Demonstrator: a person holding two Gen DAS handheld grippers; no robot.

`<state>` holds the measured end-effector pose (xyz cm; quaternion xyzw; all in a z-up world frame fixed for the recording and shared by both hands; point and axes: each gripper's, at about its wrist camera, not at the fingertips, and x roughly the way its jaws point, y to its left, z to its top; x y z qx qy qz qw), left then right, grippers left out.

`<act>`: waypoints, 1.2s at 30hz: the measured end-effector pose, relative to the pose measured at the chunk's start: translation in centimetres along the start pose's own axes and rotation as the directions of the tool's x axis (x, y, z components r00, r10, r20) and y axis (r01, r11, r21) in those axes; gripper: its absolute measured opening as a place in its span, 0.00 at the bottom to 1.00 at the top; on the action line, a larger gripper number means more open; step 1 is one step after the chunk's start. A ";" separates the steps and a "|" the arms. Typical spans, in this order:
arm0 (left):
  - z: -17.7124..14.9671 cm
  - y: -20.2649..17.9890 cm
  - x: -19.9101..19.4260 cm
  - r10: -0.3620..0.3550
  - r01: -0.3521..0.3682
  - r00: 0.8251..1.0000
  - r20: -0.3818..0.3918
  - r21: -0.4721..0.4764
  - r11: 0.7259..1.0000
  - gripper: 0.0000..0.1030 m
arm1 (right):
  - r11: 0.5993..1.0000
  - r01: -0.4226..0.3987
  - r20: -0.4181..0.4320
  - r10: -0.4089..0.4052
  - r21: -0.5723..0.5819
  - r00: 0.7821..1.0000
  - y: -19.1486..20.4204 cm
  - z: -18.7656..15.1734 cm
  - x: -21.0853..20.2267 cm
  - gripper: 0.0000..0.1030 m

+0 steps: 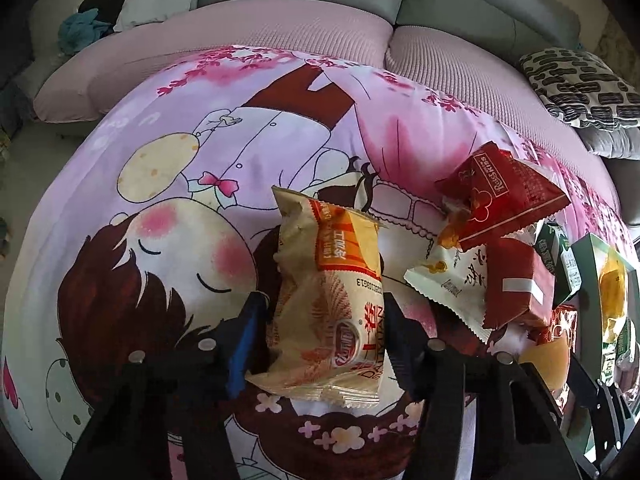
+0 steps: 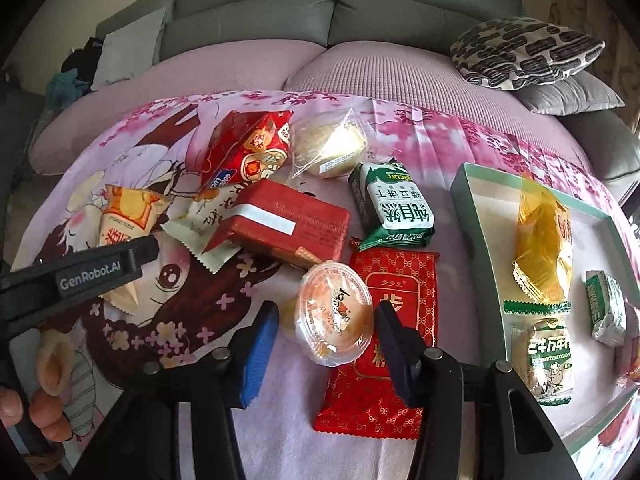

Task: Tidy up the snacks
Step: 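Grasp the beige bread bag with the left gripper while the right grasps the orange jelly cup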

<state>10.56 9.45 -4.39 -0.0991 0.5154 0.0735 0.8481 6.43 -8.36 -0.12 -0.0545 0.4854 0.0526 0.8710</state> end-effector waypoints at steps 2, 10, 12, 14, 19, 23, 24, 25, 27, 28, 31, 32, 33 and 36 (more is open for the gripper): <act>0.0 -0.1 0.0 0.001 -0.001 1.000 0.001 0.005 1.000 0.56 | 1.000 0.012 0.001 -0.012 -0.009 1.000 0.3 -0.1 0.0 0.51; -0.2 -0.8 0.0 0.003 -0.003 1.000 -0.001 0.027 1.000 0.53 | 0.995 0.073 0.005 -0.073 -0.062 0.997 1.4 -0.3 0.1 0.51; -0.2 -0.9 0.0 0.005 -0.005 1.000 -0.001 0.032 0.999 0.53 | 0.993 0.086 0.007 -0.085 -0.076 0.996 1.5 -0.3 0.2 0.51; -0.2 -1.0 0.0 0.003 -0.003 1.000 -0.002 0.033 0.999 0.52 | 0.990 0.102 0.008 -0.102 -0.093 0.995 1.7 -0.3 0.3 0.51; -0.2 -1.1 0.1 0.010 -0.010 1.000 -0.002 0.035 0.999 0.52 | 0.987 0.121 0.015 -0.121 -0.105 0.993 2.1 -0.4 0.3 0.51; -0.2 -1.1 0.0 0.002 -0.002 1.000 0.003 0.026 1.000 0.50 | 0.985 0.131 0.018 -0.130 -0.109 0.991 2.2 -0.4 0.3 0.50; -0.2 -1.1 -0.1 -0.001 0.001 1.000 0.005 0.025 1.000 0.49 | 0.986 0.131 0.018 -0.130 -0.106 0.991 2.2 -0.4 0.3 0.50; -0.2 -1.1 -0.2 -0.003 0.003 1.000 0.007 0.025 1.000 0.47 | 0.985 0.135 0.019 -0.133 -0.107 0.991 2.2 -0.4 0.2 0.50; -0.2 -1.0 -0.3 -0.007 0.007 1.000 0.013 0.022 1.000 0.45 | 0.985 0.138 0.021 -0.136 -0.106 0.990 2.2 -0.4 0.2 0.50; -0.1 -1.0 -0.4 -0.011 0.010 1.000 0.016 0.021 1.000 0.45 | 0.985 0.136 0.022 -0.134 -0.103 0.991 2.2 -0.4 0.1 0.50; -0.1 -1.0 -0.8 -0.014 0.014 1.000 0.026 0.019 1.000 0.45 | 0.986 0.135 0.026 -0.133 -0.095 0.991 2.0 -0.4 -0.1 0.50; 0.0 -1.0 -0.9 -0.015 0.015 0.999 0.029 0.018 1.000 0.45 | 0.986 0.137 0.029 -0.135 -0.094 0.990 1.9 -0.4 -0.3 0.50; 0.0 -1.1 -1.0 -0.017 0.016 0.999 0.030 0.020 1.000 0.45 | 0.986 0.137 0.033 -0.135 -0.092 0.990 1.8 -0.3 -0.4 0.50; 0.0 -1.3 -1.4 -0.023 0.022 0.999 0.040 0.024 0.999 0.45 | 0.987 0.135 0.050 -0.131 -0.086 0.990 1.6 -0.2 -1.0 0.50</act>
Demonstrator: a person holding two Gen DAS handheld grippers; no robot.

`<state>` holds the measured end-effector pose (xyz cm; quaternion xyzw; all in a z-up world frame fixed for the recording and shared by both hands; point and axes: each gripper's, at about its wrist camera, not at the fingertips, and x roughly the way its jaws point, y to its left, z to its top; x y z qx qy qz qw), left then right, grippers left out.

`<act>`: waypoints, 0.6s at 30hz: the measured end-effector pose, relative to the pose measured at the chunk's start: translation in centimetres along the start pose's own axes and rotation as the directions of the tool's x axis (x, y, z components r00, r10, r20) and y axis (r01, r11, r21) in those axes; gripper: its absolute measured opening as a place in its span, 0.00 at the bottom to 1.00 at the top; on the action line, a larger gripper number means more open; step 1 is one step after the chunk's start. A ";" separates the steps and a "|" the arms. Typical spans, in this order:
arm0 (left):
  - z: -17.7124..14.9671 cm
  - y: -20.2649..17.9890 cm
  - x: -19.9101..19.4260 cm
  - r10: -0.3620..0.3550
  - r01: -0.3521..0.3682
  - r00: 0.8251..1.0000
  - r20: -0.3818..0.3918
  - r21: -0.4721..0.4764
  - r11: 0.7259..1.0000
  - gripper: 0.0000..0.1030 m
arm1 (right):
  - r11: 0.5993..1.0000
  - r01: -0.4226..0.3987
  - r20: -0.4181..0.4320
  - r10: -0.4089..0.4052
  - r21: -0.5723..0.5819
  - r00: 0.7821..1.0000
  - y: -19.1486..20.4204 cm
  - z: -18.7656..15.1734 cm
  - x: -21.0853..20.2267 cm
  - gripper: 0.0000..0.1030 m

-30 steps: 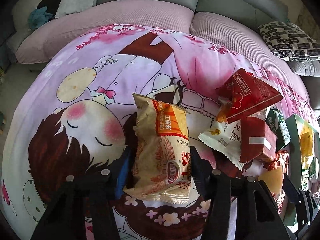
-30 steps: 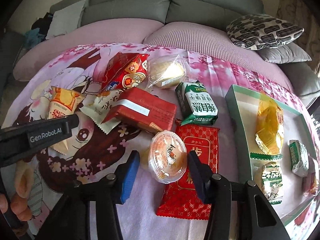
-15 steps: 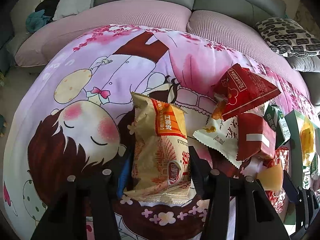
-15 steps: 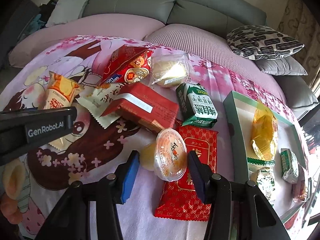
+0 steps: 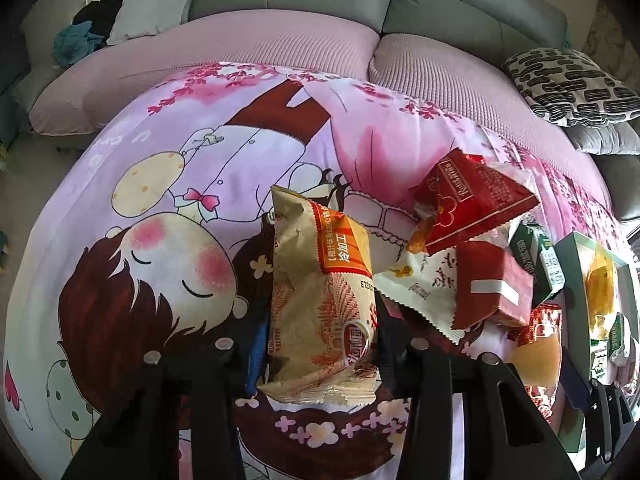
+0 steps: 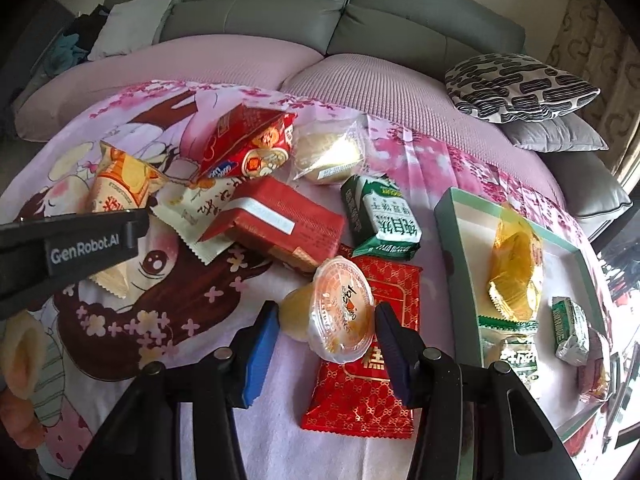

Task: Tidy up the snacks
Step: 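Grasp the beige bread bag with the left gripper while the right grasps the orange jelly cup, then carry the bag and jelly cup over the tray and open both grippers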

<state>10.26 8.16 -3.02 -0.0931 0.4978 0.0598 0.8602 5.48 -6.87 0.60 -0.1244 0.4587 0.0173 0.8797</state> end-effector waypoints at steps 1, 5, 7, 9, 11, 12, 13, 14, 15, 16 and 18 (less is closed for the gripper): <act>0.0 -0.1 -0.1 -0.002 0.002 1.000 0.003 0.001 1.000 0.45 | 1.000 -0.002 0.008 0.002 0.002 1.000 -0.1 0.1 -0.2 0.50; 0.2 -0.4 -0.9 -0.005 0.005 1.000 0.023 0.004 1.000 0.45 | 1.000 -0.006 0.024 0.006 0.008 1.000 -0.4 0.3 -0.9 0.50; 0.2 -0.5 -1.4 -0.007 0.006 0.999 0.034 0.006 1.000 0.45 | 1.000 -0.004 0.033 0.004 0.013 0.999 -0.7 0.3 -1.2 0.50; 0.4 -0.7 -1.9 -0.006 0.006 0.999 0.046 0.010 1.000 0.45 | 1.000 -0.005 0.043 0.004 0.020 0.999 -1.0 0.4 -1.6 0.50; 0.6 -1.0 -2.4 -0.007 0.006 0.998 0.058 0.015 1.000 0.45 | 1.000 -0.007 0.048 0.006 0.029 0.999 -1.4 0.5 -1.8 0.50; 0.7 -1.3 -2.7 -0.008 0.007 0.998 0.066 0.022 1.000 0.45 | 0.999 -0.006 0.049 0.005 0.031 0.999 -1.6 0.5 -1.9 0.50; 0.7 -1.5 -3.0 -0.009 0.007 0.997 0.072 0.026 1.000 0.45 | 0.999 -0.008 0.050 0.006 0.037 0.999 -1.8 0.5 -2.0 0.50; 0.7 -1.7 -3.3 -0.011 0.009 0.997 0.078 0.031 0.999 0.45 | 0.999 -0.009 0.051 0.006 0.041 0.999 -2.0 0.5 -2.0 0.50; 0.7 -2.0 -3.5 -0.014 0.011 0.996 0.084 0.035 0.999 0.45 | 0.999 -0.008 0.055 0.006 0.048 0.998 -2.3 0.5 -2.2 0.50; 0.7 -2.3 -3.8 -0.018 0.014 0.996 0.088 0.041 0.999 0.45 | 0.999 -0.007 0.058 0.004 0.053 0.998 -2.6 0.5 -2.3 0.50; 0.7 -3.1 -4.3 -0.027 0.022 0.995 0.096 0.053 0.998 0.45 | 0.998 -0.005 0.066 0.000 0.068 0.998 -3.4 0.4 -2.6 0.50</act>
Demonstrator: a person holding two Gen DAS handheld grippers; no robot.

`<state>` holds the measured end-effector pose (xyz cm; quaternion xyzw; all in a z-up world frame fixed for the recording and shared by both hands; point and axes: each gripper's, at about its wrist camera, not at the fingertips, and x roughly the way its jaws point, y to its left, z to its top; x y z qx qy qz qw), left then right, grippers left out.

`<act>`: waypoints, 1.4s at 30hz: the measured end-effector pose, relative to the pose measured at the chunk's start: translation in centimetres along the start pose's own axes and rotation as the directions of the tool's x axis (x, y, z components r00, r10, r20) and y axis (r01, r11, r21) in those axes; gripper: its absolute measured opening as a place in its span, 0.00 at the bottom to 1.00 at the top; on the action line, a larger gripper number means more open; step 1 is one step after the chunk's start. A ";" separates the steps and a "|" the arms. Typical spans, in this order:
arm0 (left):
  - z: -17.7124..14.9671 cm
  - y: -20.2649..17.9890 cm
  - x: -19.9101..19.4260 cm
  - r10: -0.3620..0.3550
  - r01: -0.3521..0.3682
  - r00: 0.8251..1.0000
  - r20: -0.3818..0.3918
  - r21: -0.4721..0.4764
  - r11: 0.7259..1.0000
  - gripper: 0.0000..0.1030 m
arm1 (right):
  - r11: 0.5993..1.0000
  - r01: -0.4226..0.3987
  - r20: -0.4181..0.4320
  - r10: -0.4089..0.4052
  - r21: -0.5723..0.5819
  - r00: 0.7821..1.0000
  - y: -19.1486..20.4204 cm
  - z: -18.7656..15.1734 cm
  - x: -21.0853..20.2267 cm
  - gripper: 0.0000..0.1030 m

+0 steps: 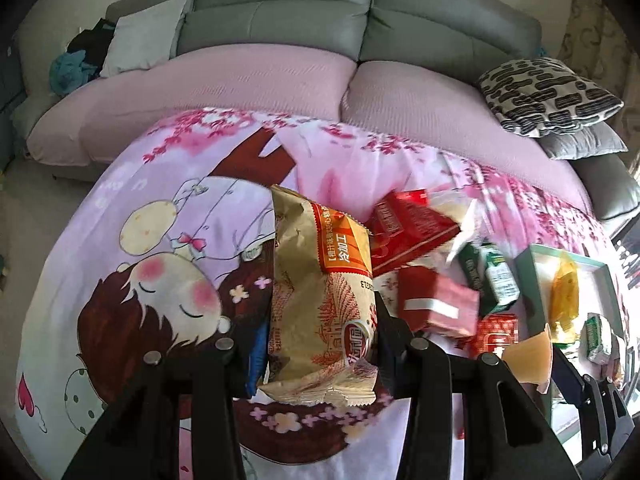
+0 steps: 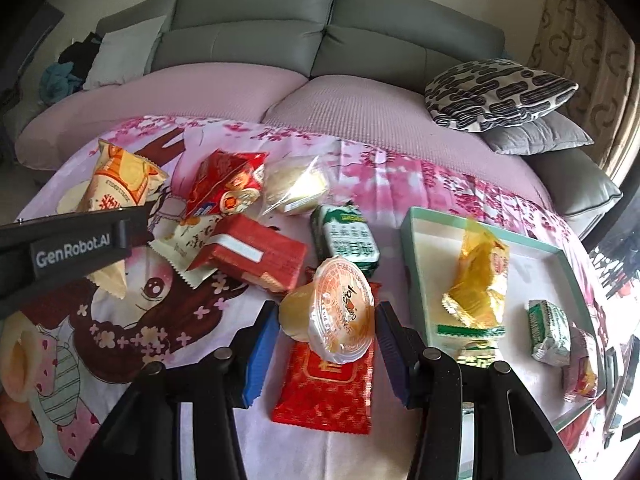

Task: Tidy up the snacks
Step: 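Carry the bag and jelly cup over the tray and open both grippers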

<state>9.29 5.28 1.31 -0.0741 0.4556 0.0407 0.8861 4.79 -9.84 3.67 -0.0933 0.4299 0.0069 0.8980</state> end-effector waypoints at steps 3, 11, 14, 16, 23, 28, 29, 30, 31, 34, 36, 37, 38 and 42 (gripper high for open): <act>0.0 -1.3 -0.5 -0.009 0.008 1.000 0.013 0.025 1.000 0.45 | 1.000 0.004 0.006 -0.004 0.030 1.000 -1.4 0.0 -0.3 0.50; -0.2 -6.0 -2.2 -0.063 0.059 0.997 0.043 0.104 0.993 0.45 | 0.989 0.068 0.027 -0.072 0.128 0.997 -6.8 -0.3 -1.5 0.50; -0.4 -8.1 -2.5 -0.095 0.088 0.995 0.042 0.142 0.986 0.45 | 0.977 0.112 0.010 -0.116 0.182 0.993 -9.8 -0.8 -1.6 0.50; -0.7 -9.7 -2.5 -0.118 0.111 0.992 0.036 0.167 0.980 0.45 | 0.966 0.140 -0.007 -0.142 0.218 0.990 -11.8 -1.3 -1.4 0.50; -1.1 -14.6 -1.5 -0.190 0.184 0.982 0.005 0.220 0.958 0.45 | 0.932 0.180 -0.039 -0.177 0.313 0.983 -17.3 -2.7 -0.9 0.50; -0.4 -17.4 0.2 -0.230 0.229 0.973 -0.027 0.254 0.940 0.45 | 0.925 0.137 -0.026 -0.137 0.356 0.990 -18.8 -3.0 0.2 0.50; -0.3 -17.9 0.6 -0.229 0.229 0.973 -0.030 0.264 0.937 0.45 | 0.925 0.136 -0.020 -0.138 0.354 0.990 -19.0 -3.0 0.4 0.50; -0.2 -18.4 1.0 -0.228 0.227 0.973 -0.030 0.272 0.935 0.45 | 0.928 0.144 -0.014 -0.149 0.343 0.989 -19.0 -2.9 0.5 0.50; -0.1 -18.7 1.3 -0.227 0.228 0.973 -0.034 0.275 0.934 0.45 | 0.930 0.146 -0.008 -0.153 0.338 0.988 -19.0 -2.8 0.5 0.50; 0.1 -19.6 2.5 -0.241 0.250 0.968 -0.064 0.276 0.928 0.45 | 0.925 0.130 0.008 -0.142 0.357 0.990 -19.3 -2.5 1.1 0.50; 0.2 -20.1 3.1 -0.240 0.251 0.968 -0.075 0.282 0.926 0.45 | 0.922 0.135 -0.001 -0.145 0.364 0.989 -19.5 -2.4 1.5 0.50; 0.3 -20.5 3.3 -0.237 0.249 0.968 -0.078 0.290 0.924 0.45 | 0.919 0.137 -0.006 -0.145 0.370 0.989 -19.7 -2.4 1.7 0.50; 0.3 -20.7 3.5 -0.234 0.248 0.969 -0.081 0.295 0.923 0.45 | 0.917 0.137 -0.008 -0.144 0.374 0.989 -19.8 -2.5 1.8 0.50; 0.4 -22.2 3.8 -0.245 0.262 0.965 -0.092 0.323 0.909 0.45 | 0.912 0.155 -0.024 -0.157 0.380 0.987 -20.6 -2.5 2.4 0.50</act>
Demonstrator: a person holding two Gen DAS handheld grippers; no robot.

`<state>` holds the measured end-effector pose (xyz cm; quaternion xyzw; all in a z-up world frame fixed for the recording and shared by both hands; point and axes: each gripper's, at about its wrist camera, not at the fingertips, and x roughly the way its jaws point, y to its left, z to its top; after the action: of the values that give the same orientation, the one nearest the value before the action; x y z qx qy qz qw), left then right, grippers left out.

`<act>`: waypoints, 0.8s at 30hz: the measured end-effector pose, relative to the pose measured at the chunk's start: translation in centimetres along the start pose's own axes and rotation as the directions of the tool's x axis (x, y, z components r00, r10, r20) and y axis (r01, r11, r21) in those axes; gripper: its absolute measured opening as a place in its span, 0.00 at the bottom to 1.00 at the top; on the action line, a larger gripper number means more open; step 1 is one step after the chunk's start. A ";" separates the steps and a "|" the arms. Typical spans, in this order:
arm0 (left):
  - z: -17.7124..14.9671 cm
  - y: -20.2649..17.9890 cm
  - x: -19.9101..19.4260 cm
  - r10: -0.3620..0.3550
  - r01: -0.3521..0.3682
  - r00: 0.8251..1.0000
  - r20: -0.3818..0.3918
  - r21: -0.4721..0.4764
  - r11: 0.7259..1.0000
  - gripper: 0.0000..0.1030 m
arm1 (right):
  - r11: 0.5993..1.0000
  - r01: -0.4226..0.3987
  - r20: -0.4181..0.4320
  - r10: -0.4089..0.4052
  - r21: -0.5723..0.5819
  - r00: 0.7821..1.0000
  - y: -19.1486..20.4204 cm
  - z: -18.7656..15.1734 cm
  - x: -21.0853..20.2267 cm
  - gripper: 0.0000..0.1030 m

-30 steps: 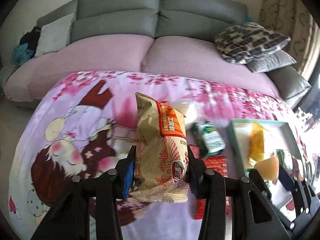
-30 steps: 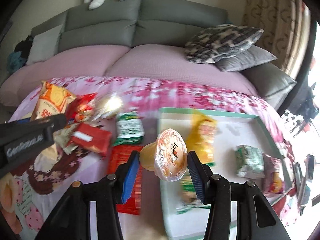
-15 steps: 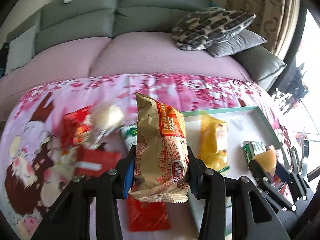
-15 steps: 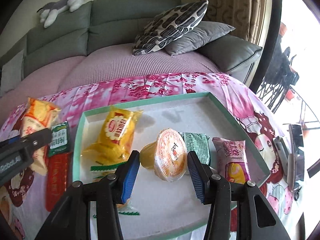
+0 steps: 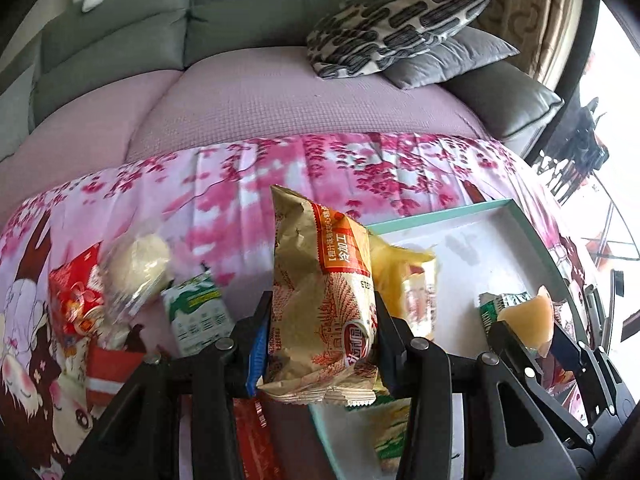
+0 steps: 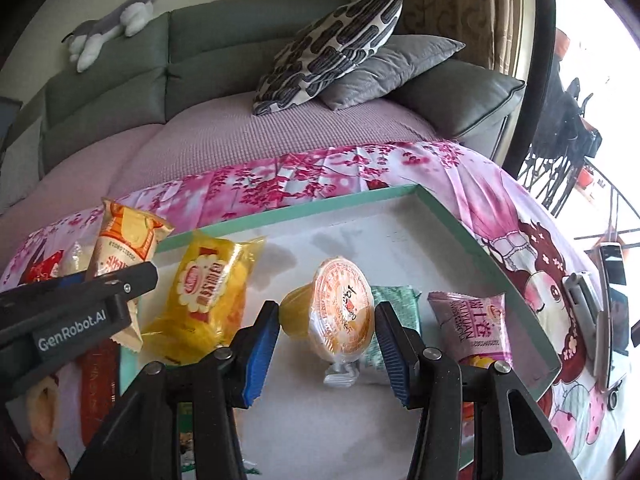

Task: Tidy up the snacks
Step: 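Carry the bag and jelly cup over the tray and open both grippers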

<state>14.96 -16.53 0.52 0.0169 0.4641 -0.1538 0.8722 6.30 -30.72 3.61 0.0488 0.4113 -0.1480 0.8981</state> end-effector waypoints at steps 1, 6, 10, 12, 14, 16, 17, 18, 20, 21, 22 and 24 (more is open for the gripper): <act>0.1 -0.3 0.3 -0.002 0.003 1.000 -0.005 0.004 1.000 0.45 | 1.000 0.001 -0.003 -0.001 0.004 1.000 -0.3 0.1 0.2 0.50; 0.3 -1.1 1.4 -0.016 0.016 1.000 -0.023 0.010 1.000 0.45 | 1.000 0.007 -0.012 -0.007 0.015 1.000 -0.7 0.2 0.7 0.50; 0.3 -2.1 2.0 -0.026 0.027 0.999 -0.032 0.029 0.999 0.45 | 1.000 0.003 -0.017 -0.002 0.029 1.000 -1.0 0.3 0.9 0.51; 0.2 -2.5 2.3 -0.029 0.030 0.999 -0.037 0.033 0.999 0.45 | 1.000 0.002 -0.018 -0.002 0.026 1.000 -1.1 0.3 1.0 0.51; 0.1 -2.7 2.6 -0.028 0.029 0.999 -0.042 0.033 0.999 0.45 | 1.000 0.003 -0.019 -0.002 0.023 1.000 -1.1 0.3 1.0 0.51; 0.0 -2.7 2.6 -0.026 0.027 0.999 -0.046 0.024 0.999 0.46 | 1.000 0.004 -0.022 -0.004 0.016 1.000 -1.0 0.3 1.0 0.51; 0.0 -2.5 2.5 -0.029 0.029 0.998 -0.048 0.013 0.999 0.47 | 1.000 0.004 -0.023 -0.003 0.013 1.000 -1.0 0.3 1.0 0.51; 0.0 -2.4 2.5 -0.033 0.033 0.998 -0.051 0.003 0.999 0.49 | 1.000 0.004 -0.024 -0.003 0.013 1.000 -1.0 0.3 0.9 0.51; -0.1 -2.1 2.3 -0.022 0.022 0.998 -0.055 -0.008 1.000 0.54 | 1.000 0.006 -0.025 -0.006 0.011 1.000 -1.0 0.4 0.8 0.52; -0.1 -2.0 2.1 -0.017 0.017 0.998 -0.052 -0.011 1.000 0.57 | 1.000 0.013 -0.025 -0.013 0.009 1.000 -1.0 0.4 0.7 0.52; -0.2 -1.9 1.9 -0.020 0.019 0.999 -0.049 -0.014 1.000 0.59 | 1.000 0.016 -0.024 -0.016 0.006 1.000 -1.0 0.4 0.6 0.53; -0.2 -1.8 1.4 -0.025 0.024 0.999 -0.046 -0.020 1.000 0.59 | 1.000 0.017 -0.025 -0.016 0.004 1.000 -1.1 0.4 0.4 0.54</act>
<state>15.00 -18.52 -0.51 0.0064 0.4859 -0.1599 0.8592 6.47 -31.94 3.65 0.0491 0.4223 -0.1557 0.8916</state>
